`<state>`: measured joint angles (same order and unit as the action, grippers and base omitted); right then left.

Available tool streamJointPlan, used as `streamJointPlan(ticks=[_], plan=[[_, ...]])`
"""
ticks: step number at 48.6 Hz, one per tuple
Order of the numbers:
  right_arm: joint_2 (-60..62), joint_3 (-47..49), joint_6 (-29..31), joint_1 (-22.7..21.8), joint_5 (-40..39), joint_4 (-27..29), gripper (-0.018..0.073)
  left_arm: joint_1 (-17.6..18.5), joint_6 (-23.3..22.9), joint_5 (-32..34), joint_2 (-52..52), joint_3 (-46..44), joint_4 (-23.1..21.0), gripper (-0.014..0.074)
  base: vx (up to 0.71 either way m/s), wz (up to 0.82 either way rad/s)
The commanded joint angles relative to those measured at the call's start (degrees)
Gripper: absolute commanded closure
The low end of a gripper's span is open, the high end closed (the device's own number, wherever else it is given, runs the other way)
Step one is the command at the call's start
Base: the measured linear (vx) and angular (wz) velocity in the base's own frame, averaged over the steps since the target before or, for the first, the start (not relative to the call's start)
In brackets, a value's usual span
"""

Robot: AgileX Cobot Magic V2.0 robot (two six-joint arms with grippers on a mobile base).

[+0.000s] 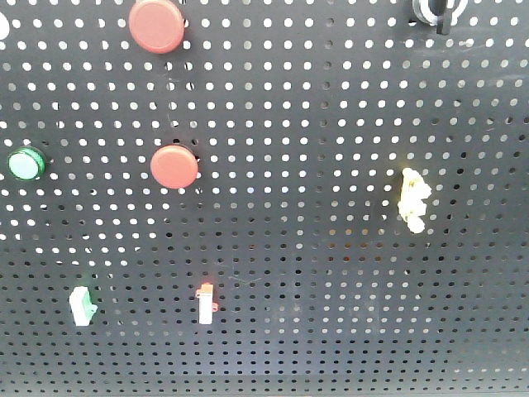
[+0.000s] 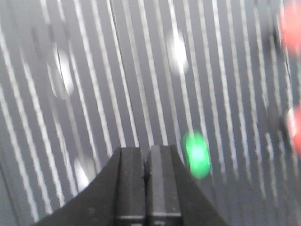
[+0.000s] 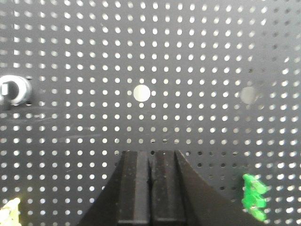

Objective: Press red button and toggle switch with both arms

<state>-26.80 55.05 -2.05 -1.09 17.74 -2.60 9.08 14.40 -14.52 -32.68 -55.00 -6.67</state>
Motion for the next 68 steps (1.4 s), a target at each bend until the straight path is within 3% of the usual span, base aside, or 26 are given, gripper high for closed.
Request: streamJointPlan(ticks=[1, 4, 7, 13, 20, 23, 26, 32, 44, 68], plan=[[-1.0, 1.9, -1.2, -0.3, -3.7, 2.3, 0.0562, 0.3, 0.2, 2.8, -2.5, -5.5, -3.7, 0.0594, 0.0, 0.0], [-1.0, 1.9, -1.2, -0.3, -3.6, 3.9, 0.0562, 0.4, 1.5, 0.4, -4.1, -7.5, -7.3, 0.0594, 0.0, 0.0], [-1.0, 1.9, -1.2, -0.3, -3.6, 5.0, 0.0562, 1.1, 5.6, -1.6, -6.1, -9.3, -11.2, 0.0594, 0.0, 0.0], [-1.0, 1.9, -1.2, -0.3, -3.5, 6.4, 0.0562, 4.2, 19.5, -4.8, -11.0, -13.0, -25.4, 0.0594, 0.0, 0.0], [-1.0, 1.9, -1.2, -0.3, -2.8, 6.2, 0.0562, 8.5, 39.1, -10.0, -17.6, -19.0, -44.4, 0.0594, 0.0, 0.0], [-1.0, 1.9, -1.1, -0.3, -2.2, 6.2, 0.0562, 9.6, 44.6, -11.9, -21.1, -22.1, -50.4, 0.0594, 0.0, 0.0], [-1.0, 1.9, -0.7, -0.3, -1.6, 6.1, 0.0562, 10.3, 46.7, -12.6, -24.1, -25.2, -54.7, 0.0594, 0.0, 0.0], [-1.0, 1.9, 0.3, -0.3, -0.7, 6.1, 0.0562, 10.5, 46.3, -13.9, -30.3, -30.7, -57.6, 0.0594, 0.0, 0.0], [-1.0, 1.9, 0.3, -0.3, -0.7, 5.9, 0.0562, 10.5, 43.6, -17.9, -37.1, -36.2, -57.7, 0.0594, 0.0, 0.0], [-1.0, 1.9, 0.3, -0.3, -0.6, 5.9, 0.0562, 10.5, 43.4, -10.7, -41.2, -36.2, -57.5, 0.0594, 0.0, 0.0]])
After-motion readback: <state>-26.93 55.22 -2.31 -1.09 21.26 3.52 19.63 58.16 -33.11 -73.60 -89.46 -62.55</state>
